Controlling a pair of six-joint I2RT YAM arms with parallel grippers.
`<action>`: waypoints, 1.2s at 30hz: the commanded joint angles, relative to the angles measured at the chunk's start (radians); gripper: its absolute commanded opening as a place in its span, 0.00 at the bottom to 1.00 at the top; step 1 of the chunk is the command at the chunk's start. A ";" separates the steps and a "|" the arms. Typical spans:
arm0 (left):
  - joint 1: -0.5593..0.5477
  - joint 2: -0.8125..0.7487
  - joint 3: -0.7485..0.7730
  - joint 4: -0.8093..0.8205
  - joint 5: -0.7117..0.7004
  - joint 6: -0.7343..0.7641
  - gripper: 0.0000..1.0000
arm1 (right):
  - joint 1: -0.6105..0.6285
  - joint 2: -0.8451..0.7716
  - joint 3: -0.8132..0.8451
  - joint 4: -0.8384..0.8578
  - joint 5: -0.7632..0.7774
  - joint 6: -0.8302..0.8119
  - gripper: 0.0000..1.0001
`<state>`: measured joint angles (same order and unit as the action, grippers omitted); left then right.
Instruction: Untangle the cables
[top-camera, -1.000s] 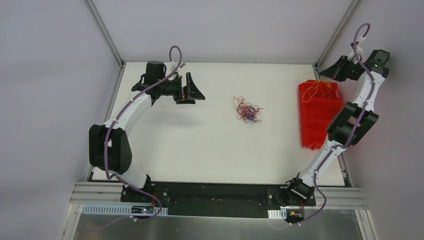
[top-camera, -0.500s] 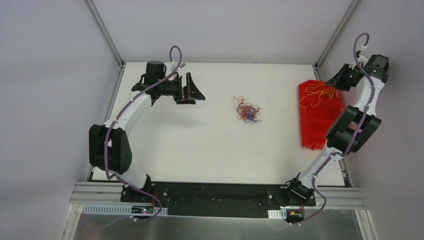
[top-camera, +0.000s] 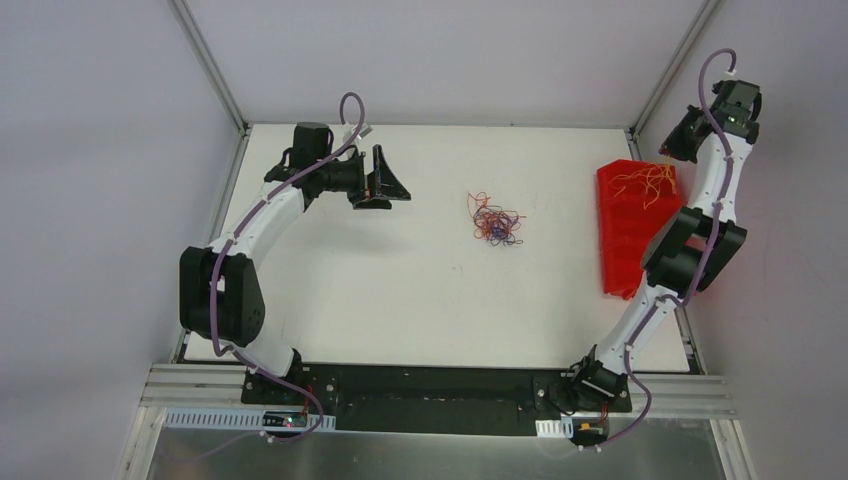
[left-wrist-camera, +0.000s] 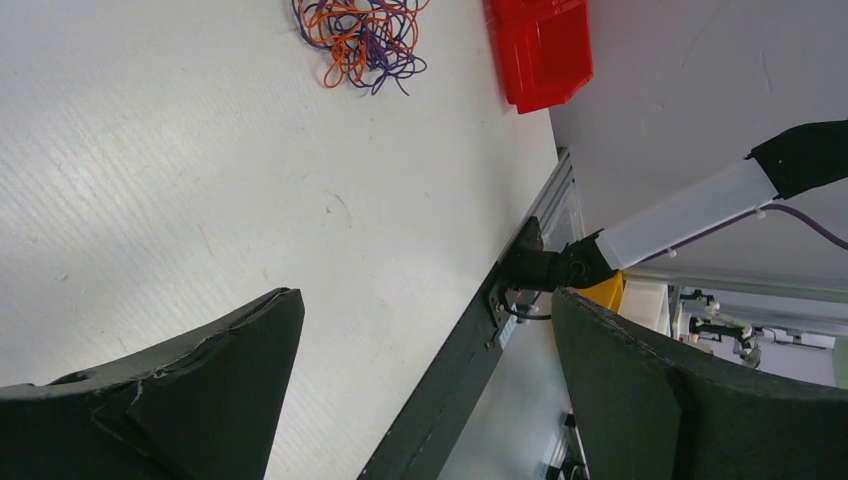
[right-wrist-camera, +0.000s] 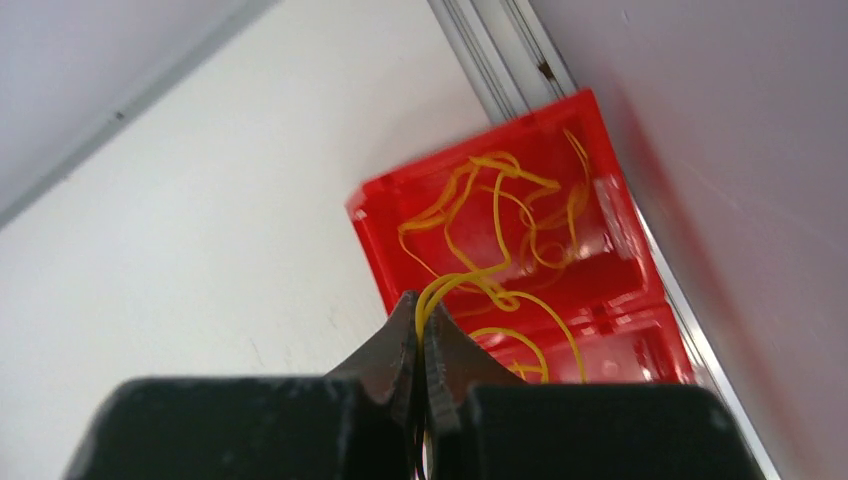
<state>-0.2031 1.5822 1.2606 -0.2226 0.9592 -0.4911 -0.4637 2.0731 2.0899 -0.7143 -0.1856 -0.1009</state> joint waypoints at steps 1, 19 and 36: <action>-0.005 -0.013 0.008 0.029 0.011 -0.010 0.99 | 0.031 0.066 0.183 -0.017 0.058 0.119 0.00; 0.008 -0.005 -0.019 0.029 0.025 0.000 0.98 | 0.045 0.089 0.081 0.058 0.106 0.080 0.00; 0.019 -0.014 -0.037 0.030 0.030 0.003 0.99 | 0.068 0.077 -0.027 0.066 0.084 0.034 0.38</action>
<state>-0.1944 1.5837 1.2259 -0.2169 0.9615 -0.4904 -0.4015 2.2223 2.0098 -0.6437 -0.0906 -0.0479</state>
